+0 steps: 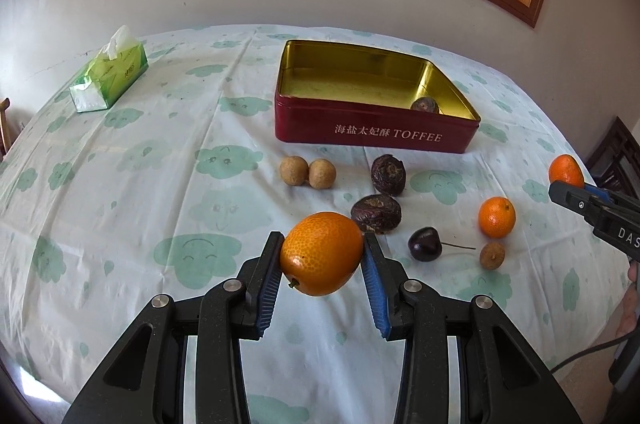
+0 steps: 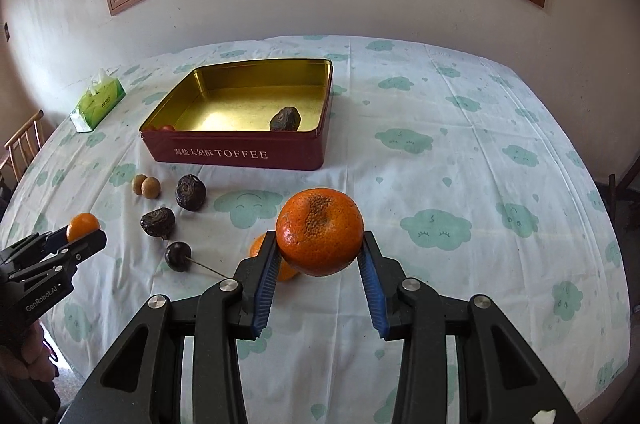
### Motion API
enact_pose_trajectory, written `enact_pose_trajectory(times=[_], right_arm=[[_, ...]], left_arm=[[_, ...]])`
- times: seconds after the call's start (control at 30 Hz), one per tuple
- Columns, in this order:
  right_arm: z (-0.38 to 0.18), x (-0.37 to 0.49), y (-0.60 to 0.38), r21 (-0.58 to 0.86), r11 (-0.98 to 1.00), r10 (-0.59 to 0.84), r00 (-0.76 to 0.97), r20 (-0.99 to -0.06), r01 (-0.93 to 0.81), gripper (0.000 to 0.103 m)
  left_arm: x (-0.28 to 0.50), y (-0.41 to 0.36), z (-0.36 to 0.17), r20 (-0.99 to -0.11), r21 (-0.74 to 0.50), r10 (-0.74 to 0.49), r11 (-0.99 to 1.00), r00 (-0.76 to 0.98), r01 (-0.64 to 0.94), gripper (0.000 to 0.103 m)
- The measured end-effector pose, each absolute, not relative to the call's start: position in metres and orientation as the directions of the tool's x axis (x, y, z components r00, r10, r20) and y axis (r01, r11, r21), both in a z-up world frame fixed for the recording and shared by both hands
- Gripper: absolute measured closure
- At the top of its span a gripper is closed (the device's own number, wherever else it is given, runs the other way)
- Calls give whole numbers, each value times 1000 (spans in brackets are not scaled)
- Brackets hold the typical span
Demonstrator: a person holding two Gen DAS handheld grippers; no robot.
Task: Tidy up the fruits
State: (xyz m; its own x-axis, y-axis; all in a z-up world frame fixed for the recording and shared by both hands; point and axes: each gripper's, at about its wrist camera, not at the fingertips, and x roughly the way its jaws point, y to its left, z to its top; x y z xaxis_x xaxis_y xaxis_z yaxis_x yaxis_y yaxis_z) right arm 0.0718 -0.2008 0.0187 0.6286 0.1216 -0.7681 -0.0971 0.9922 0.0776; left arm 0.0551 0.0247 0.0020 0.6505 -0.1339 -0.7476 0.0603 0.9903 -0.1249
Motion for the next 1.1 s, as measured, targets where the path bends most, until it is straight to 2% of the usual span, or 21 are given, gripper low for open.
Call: enact_pose_trajectory(times=[0.47, 0.77, 1.1], right_arm=[[30, 154, -174, 81, 979, 187, 649, -738, -189, 66], [7, 208, -155, 63, 977, 177, 610, -772, -203, 66], [-18, 229, -141, 48, 975, 167, 570, -805, -218, 66]], left_arm=[[147, 36, 42, -699, -125, -129, 991, 703, 58, 63], [207, 18, 23, -740, -96, -125, 992, 660, 80, 63], [237, 13, -4, -782, -85, -112, 994, 613, 73, 63]])
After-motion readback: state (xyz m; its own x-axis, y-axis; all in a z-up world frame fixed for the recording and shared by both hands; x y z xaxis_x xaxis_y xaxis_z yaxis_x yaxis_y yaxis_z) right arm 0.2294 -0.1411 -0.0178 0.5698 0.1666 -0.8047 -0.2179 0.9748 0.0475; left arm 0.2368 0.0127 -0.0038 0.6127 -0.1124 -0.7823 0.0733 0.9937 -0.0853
